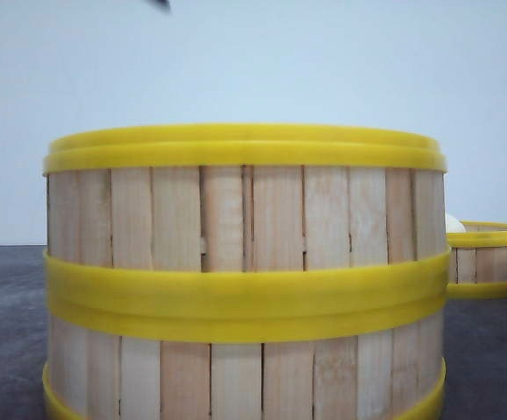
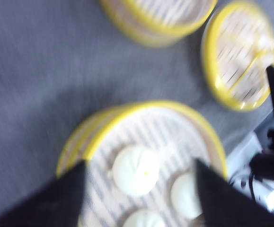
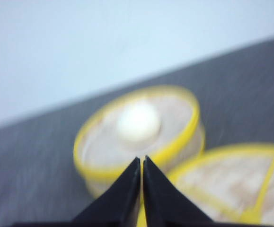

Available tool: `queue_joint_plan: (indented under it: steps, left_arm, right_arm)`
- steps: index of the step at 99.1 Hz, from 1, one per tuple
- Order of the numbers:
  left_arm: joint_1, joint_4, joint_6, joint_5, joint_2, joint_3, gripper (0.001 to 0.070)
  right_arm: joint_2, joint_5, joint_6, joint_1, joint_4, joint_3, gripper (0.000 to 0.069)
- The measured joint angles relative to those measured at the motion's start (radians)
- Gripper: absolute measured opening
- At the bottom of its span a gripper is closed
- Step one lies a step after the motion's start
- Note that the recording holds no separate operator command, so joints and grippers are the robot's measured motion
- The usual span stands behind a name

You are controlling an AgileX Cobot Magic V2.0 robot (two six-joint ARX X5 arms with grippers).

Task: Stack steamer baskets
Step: 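Open left gripper and withdraw it from the stacked basket, then reach right gripper to the single-bun basket and pinch its rim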

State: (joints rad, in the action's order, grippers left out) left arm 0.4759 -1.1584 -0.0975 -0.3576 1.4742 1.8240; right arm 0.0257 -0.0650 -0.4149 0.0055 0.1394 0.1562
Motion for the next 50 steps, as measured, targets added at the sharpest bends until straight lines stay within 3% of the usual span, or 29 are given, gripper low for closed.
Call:
queue_joint_plan:
  steps: [8, 18, 27, 35, 41, 50]
  left_arm:
    - [0.002, 0.029, 0.005, 0.119, -0.117, 0.002, 0.0036]
    - [0.002, 0.055, 0.005, 0.221, -0.250, 0.010, 0.0025]
    - [0.001, 0.056, 0.003, 0.277, -0.341, 0.012, 0.0024]
    - [0.001, 0.051, 0.003, 0.285, -0.400, 0.012, 0.0024]
    - [0.001, 0.034, 0.003, 0.285, -0.437, 0.012, 0.0024]
    - [0.001, 0.003, 0.003, 0.285, -0.491, 0.012, 0.0024]
  right_arm:
    - [0.054, 0.022, -0.018, 0.000, 0.005, 0.080, 0.0007]
    - [0.175, 0.027, -0.013, 0.000, 0.052, 0.217, 0.0007]
    - [0.341, 0.012, 0.030, 0.000, 0.157, 0.385, 0.0007]
    - [0.526, -0.015, 0.093, 0.000, 0.290, 0.558, 0.0028]
    - [0.681, -0.022, 0.144, 0.000, 0.398, 0.697, 0.0113]
    - [0.931, -0.033, 0.199, -0.004, 0.580, 0.925, 0.0364]
